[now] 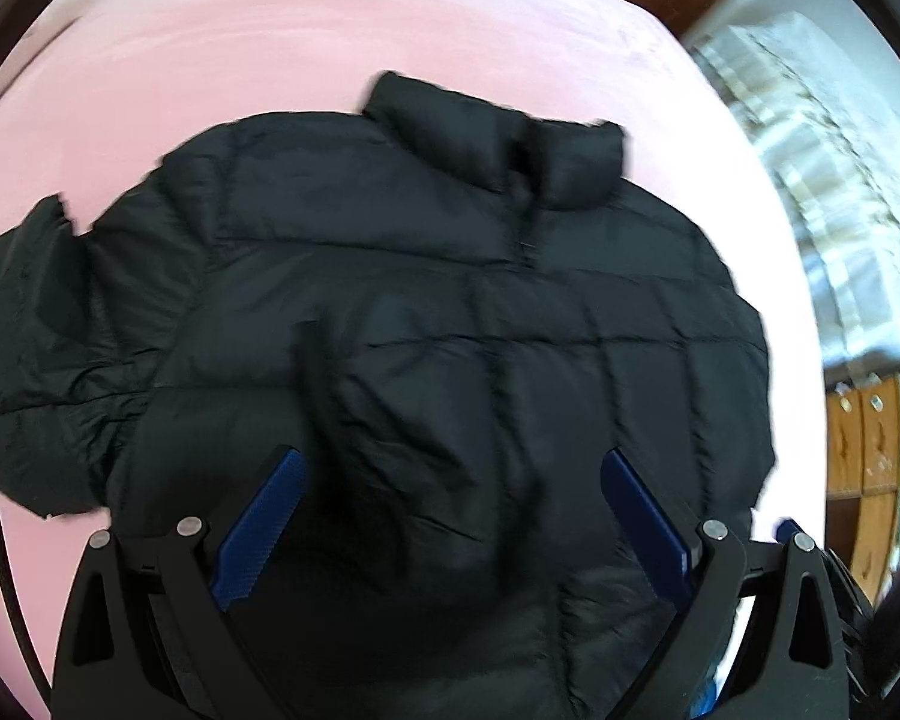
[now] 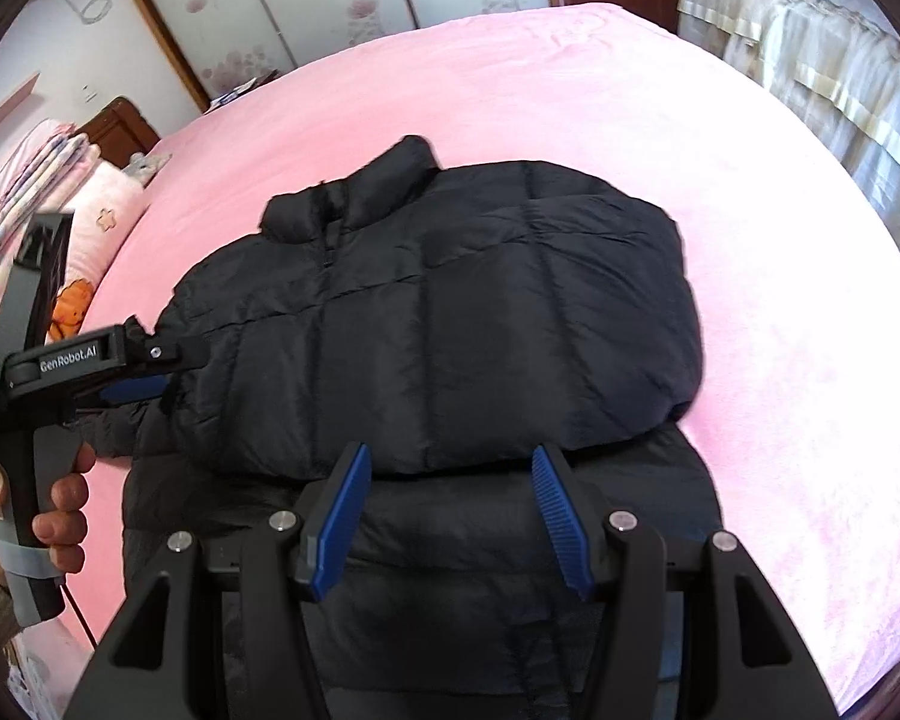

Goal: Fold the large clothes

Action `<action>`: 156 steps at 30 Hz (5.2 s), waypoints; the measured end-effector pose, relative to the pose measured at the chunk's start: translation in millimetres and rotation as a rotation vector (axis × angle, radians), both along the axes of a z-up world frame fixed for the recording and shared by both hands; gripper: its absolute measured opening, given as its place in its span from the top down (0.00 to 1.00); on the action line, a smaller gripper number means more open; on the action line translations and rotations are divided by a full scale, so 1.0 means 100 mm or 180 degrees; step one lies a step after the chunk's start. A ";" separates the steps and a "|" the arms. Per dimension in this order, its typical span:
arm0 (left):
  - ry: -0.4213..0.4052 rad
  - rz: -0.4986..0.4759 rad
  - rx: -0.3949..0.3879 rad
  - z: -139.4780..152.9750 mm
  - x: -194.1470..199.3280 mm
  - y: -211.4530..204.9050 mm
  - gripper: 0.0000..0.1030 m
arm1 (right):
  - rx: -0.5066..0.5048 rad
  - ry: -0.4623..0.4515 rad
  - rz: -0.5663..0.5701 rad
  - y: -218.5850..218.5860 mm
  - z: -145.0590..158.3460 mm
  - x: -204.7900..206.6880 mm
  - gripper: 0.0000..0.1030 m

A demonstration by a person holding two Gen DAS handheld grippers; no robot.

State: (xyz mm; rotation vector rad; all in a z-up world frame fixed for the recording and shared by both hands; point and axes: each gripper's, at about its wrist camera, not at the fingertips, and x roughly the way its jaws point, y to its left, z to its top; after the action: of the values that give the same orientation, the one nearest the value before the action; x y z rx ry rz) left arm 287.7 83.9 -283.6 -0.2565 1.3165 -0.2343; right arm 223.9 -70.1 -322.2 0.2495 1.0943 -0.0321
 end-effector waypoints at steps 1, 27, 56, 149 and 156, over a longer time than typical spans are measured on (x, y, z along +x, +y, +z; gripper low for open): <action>0.0016 0.0064 0.0009 -0.03 0.00 0.05 0.04 | -0.0004 0.0008 -0.0019 -0.03 -0.02 -0.02 0.45; -0.0057 0.0153 0.0002 0.03 0.20 0.11 0.92 | -0.0254 0.0288 -0.0476 -0.82 -0.65 0.13 0.45; -0.0612 0.0192 0.0772 0.08 0.06 -0.28 0.71 | -0.0424 -0.0084 -0.0108 -0.21 -0.25 0.55 0.72; -0.0495 0.2442 0.0095 -0.77 -0.31 4.02 0.93 | 0.0104 0.0164 0.1518 3.34 0.05 1.17 0.87; -0.1551 0.1679 0.0305 0.48 -0.37 2.95 0.93 | 0.0074 0.0102 0.1211 2.76 0.32 1.05 0.87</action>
State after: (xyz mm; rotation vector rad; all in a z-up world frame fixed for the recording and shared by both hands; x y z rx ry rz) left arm 251.1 379.0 -235.6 -0.4249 0.7402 0.2056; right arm 329.3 205.5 -290.4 0.0585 1.1595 0.3172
